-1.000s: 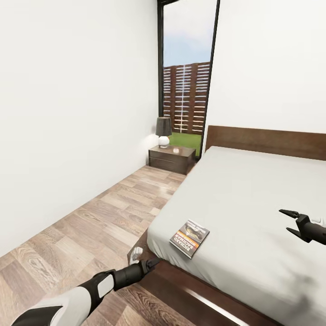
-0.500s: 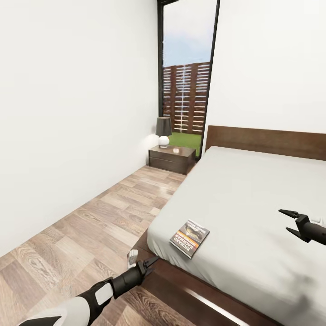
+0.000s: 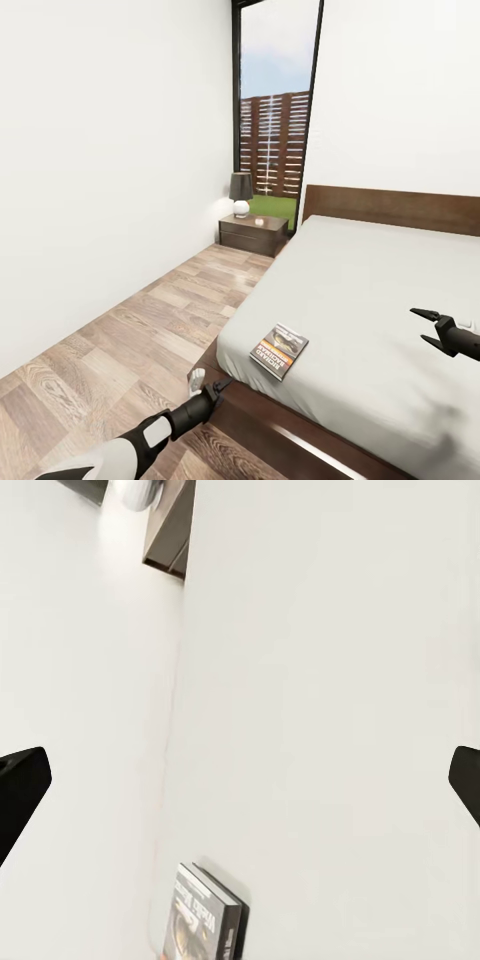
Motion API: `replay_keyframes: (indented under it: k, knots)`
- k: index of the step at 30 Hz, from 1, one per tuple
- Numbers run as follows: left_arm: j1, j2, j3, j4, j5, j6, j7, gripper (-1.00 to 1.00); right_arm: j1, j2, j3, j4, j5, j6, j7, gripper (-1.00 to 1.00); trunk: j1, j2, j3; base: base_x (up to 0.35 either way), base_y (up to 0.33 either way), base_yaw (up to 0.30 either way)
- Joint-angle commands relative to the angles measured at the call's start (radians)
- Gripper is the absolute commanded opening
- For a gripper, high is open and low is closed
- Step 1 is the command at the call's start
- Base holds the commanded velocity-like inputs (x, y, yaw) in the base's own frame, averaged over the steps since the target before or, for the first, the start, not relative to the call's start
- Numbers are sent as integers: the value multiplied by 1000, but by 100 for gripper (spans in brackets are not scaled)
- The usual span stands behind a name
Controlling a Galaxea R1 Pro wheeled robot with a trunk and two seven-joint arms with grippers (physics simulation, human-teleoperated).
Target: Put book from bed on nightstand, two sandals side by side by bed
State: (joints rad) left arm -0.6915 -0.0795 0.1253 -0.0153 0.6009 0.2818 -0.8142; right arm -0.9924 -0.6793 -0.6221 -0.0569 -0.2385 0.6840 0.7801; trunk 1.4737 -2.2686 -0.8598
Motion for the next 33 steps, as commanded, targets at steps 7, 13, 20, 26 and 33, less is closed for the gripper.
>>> replay_keyframes:
  k: [7,13,20,26,33]
  knots:
    - [0,-29,20,-2,35,7,74,100,0,-1,5,0,-11,6,-1,100,0,0,-1,0,0,0]
    - [0,-51,22,-3,42,7,90,100,0,-1,5,0,-11,6,-1,100,0,0,-1,0,0,0]
    - [0,-58,26,-4,44,3,95,100,0,-2,5,0,-11,6,-1,100,0,0,-1,0,0,0]
    - [0,-60,28,-5,46,-18,96,100,-1,-2,5,0,-11,6,-1,100,0,0,-1,0,0,0]
    - [0,-62,28,-5,48,-33,96,100,0,-2,5,0,-11,6,-1,100,0,0,-1,0,0,0]
